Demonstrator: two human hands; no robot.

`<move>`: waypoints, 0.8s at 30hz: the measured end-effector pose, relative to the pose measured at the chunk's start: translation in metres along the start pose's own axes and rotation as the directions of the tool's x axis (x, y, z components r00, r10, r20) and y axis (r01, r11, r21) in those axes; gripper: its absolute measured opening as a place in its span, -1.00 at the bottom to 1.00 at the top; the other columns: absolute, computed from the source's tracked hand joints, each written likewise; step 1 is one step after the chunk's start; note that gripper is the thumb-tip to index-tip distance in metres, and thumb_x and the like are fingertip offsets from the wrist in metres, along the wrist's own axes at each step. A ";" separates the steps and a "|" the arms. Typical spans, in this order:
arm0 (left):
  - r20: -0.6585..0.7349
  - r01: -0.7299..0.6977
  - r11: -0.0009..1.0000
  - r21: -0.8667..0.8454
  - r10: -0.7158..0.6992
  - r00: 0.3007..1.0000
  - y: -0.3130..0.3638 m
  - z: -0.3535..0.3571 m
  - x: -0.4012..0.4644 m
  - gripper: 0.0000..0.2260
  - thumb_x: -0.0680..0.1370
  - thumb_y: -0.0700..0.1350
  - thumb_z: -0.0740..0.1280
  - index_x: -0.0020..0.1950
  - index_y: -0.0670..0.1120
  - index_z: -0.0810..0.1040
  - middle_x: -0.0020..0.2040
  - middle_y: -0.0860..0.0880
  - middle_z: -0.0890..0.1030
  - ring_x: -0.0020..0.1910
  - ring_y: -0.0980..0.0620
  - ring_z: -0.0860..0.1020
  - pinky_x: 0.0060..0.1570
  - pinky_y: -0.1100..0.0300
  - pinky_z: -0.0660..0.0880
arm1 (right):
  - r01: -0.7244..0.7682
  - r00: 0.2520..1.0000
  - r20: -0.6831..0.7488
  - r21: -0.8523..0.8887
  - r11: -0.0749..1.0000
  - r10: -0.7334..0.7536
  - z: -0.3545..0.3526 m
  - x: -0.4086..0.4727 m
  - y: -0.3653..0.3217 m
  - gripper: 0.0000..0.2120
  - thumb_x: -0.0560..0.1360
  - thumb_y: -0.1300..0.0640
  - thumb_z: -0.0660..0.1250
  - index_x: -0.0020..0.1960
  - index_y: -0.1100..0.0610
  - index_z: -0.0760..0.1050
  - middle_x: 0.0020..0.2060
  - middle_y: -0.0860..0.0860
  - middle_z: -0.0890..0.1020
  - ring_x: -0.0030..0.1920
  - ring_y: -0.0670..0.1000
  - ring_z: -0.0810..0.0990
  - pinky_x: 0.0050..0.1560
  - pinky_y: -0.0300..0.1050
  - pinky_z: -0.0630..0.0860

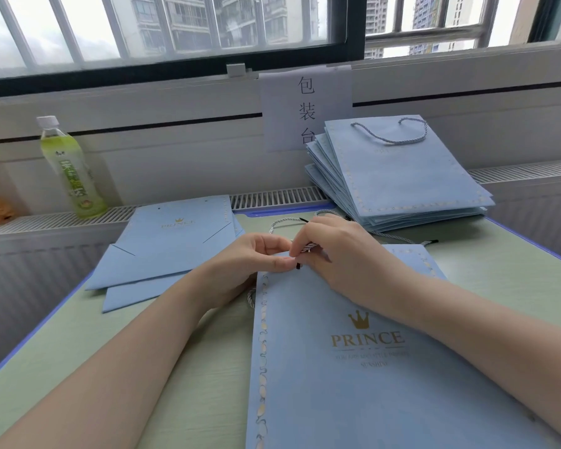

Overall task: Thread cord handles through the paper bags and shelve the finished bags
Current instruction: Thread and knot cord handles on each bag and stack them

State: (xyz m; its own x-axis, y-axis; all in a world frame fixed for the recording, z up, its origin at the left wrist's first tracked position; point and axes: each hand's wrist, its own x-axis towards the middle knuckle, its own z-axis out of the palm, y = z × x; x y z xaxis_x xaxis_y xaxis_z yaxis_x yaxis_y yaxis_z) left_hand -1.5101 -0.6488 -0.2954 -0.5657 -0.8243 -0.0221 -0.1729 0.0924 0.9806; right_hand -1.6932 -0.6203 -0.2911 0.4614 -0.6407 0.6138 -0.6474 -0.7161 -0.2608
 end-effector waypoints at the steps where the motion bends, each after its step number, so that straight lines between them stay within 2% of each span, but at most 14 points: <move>1: -0.001 0.005 1.000 -0.002 -0.005 1.000 0.000 0.000 0.000 -0.66 0.43 -0.19 0.37 0.15 -0.33 0.53 0.08 -0.28 0.60 0.00 -0.14 0.58 0.07 0.10 0.51 | 0.024 0.999 -0.021 -0.026 0.999 -0.024 0.002 -0.001 0.000 -0.96 0.44 0.23 0.34 -0.13 0.17 0.57 -0.22 -0.09 0.49 -0.17 -0.06 0.42 -0.16 -0.39 0.28; 4: -0.003 0.014 1.000 -0.012 -0.014 1.000 0.001 0.000 -0.001 -0.66 0.43 -0.19 0.36 0.15 -0.33 0.53 0.06 -0.29 0.60 -0.01 -0.15 0.58 0.07 0.06 0.51 | 0.044 0.998 -0.051 -0.050 0.998 -0.046 0.006 -0.002 -0.001 -0.95 0.41 0.24 0.32 -0.13 0.17 0.54 -0.21 -0.10 0.47 -0.16 -0.05 0.40 -0.16 -0.42 0.24; 9: -0.021 0.017 1.000 0.013 -0.017 1.000 0.001 -0.001 -0.002 -0.63 0.41 -0.19 0.35 0.16 -0.35 0.52 0.11 -0.36 0.56 0.03 -0.17 0.56 0.19 -0.05 0.45 | 0.010 0.998 -0.070 0.030 1.000 -0.008 0.010 -0.004 -0.003 -0.93 0.42 0.26 0.31 -0.11 0.15 0.53 -0.21 -0.12 0.45 -0.16 -0.08 0.40 -0.14 -0.43 0.30; 14: -0.012 0.019 1.000 0.003 -0.019 1.000 0.000 -0.002 -0.002 -0.67 0.41 -0.17 0.35 0.10 -0.33 0.55 0.00 -0.23 0.61 -0.02 -0.14 0.57 0.13 -0.01 0.46 | 0.060 0.996 -0.069 -0.008 0.998 -0.061 0.010 -0.003 -0.005 -0.95 0.38 0.30 0.32 -0.17 0.19 0.50 -0.24 -0.08 0.44 -0.19 -0.08 0.34 -0.14 -0.47 0.26; 17: 0.000 0.022 1.000 -0.018 -0.022 1.000 0.000 -0.002 -0.003 -0.70 0.41 -0.17 0.37 0.08 -0.29 0.56 -0.03 -0.21 0.62 -0.05 -0.12 0.58 0.06 0.04 0.49 | 0.129 0.989 -0.061 -0.095 0.987 -0.135 0.009 -0.001 -0.007 -0.92 0.32 0.35 0.29 -0.21 0.23 0.48 -0.28 -0.02 0.47 -0.18 -0.14 0.24 -0.18 -0.39 0.20; 22: 0.025 0.017 1.000 0.019 -0.017 1.000 0.002 -0.002 -0.002 -0.66 0.40 -0.25 0.40 0.14 -0.31 0.53 0.02 -0.19 0.62 -0.02 -0.08 0.59 0.07 0.16 0.52 | 0.185 0.981 -0.014 -0.196 0.963 -0.192 0.006 0.003 -0.009 -0.91 0.22 0.35 0.26 -0.28 0.24 0.48 -0.37 0.09 0.51 -0.30 -0.01 0.33 -0.24 -0.25 0.17; 24: 0.014 0.005 0.999 0.049 -0.006 1.000 0.002 0.000 -0.002 -0.65 0.39 -0.24 0.41 0.14 -0.32 0.52 0.03 -0.18 0.62 0.00 -0.07 0.59 0.09 0.16 0.51 | 0.184 0.982 -0.006 -0.193 0.964 -0.189 0.006 0.002 -0.009 -0.91 0.22 0.34 0.26 -0.28 0.24 0.48 -0.36 0.08 0.51 -0.30 -0.01 0.32 -0.24 -0.28 0.15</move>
State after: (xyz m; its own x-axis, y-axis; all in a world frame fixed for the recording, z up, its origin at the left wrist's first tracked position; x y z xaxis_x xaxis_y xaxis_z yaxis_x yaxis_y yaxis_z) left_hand -1.5087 -0.6468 -0.2935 -0.5759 -0.8169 -0.0308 -0.2149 0.1150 0.9699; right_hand -1.6825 -0.6169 -0.2920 0.5717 -0.4922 0.6564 -0.6562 -0.7545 0.0058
